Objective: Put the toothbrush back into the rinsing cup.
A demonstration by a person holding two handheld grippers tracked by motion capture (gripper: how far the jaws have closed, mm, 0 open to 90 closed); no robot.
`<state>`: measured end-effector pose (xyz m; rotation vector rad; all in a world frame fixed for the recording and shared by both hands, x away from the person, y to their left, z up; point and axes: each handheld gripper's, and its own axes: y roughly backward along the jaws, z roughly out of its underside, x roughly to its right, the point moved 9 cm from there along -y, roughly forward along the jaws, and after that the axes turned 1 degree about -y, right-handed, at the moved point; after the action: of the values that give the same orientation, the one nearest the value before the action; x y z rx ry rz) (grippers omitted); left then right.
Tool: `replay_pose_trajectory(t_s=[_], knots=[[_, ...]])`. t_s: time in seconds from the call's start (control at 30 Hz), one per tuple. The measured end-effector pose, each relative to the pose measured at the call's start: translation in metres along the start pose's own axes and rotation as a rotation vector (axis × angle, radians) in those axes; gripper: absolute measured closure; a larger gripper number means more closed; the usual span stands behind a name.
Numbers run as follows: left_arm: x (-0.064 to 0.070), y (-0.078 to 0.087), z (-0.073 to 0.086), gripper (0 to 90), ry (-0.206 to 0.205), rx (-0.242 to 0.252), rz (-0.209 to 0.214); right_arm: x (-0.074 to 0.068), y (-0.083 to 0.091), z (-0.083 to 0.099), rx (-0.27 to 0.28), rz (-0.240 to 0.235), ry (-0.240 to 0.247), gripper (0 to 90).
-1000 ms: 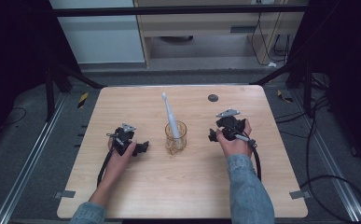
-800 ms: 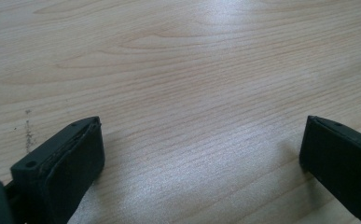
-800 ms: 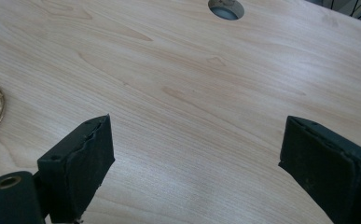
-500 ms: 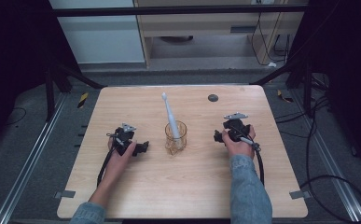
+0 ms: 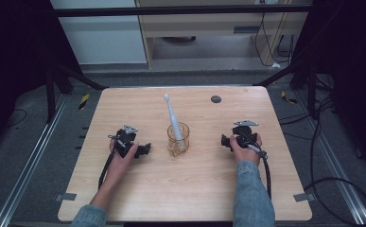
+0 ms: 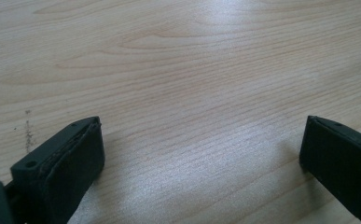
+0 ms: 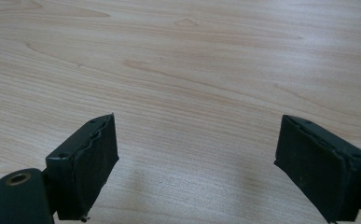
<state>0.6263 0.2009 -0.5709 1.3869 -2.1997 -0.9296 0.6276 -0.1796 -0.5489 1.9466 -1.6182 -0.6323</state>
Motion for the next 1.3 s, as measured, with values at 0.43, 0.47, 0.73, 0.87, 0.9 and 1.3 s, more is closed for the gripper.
replay_pose_trajectory(t_s=[0.43,0.47,0.73,0.87,0.9,1.3], knots=[[0.0,0.0,0.0,0.0,0.0,0.0,0.001,0.016,-0.011,0.009,0.013,0.023,-0.069,13.4],[0.0,0.0,0.0,0.0,0.0,0.0,0.001,0.017,-0.012,0.009,0.016,0.022,-0.076,13.4],[0.0,-0.001,-0.001,0.0,-0.001,0.0,0.002,0.024,-0.017,0.01,0.015,0.043,-0.121,11.5],[0.0,-0.001,0.0,0.0,-0.001,0.0,0.002,0.026,-0.018,0.009,0.009,0.052,-0.125,10.4],[0.0,-0.001,-0.001,0.0,-0.001,0.0,0.002,0.027,-0.018,0.009,0.007,0.056,-0.121,10.4],[0.0,-0.001,0.0,0.0,-0.001,0.0,0.002,0.027,-0.02,0.01,-0.018,0.069,-0.054,9.0]])
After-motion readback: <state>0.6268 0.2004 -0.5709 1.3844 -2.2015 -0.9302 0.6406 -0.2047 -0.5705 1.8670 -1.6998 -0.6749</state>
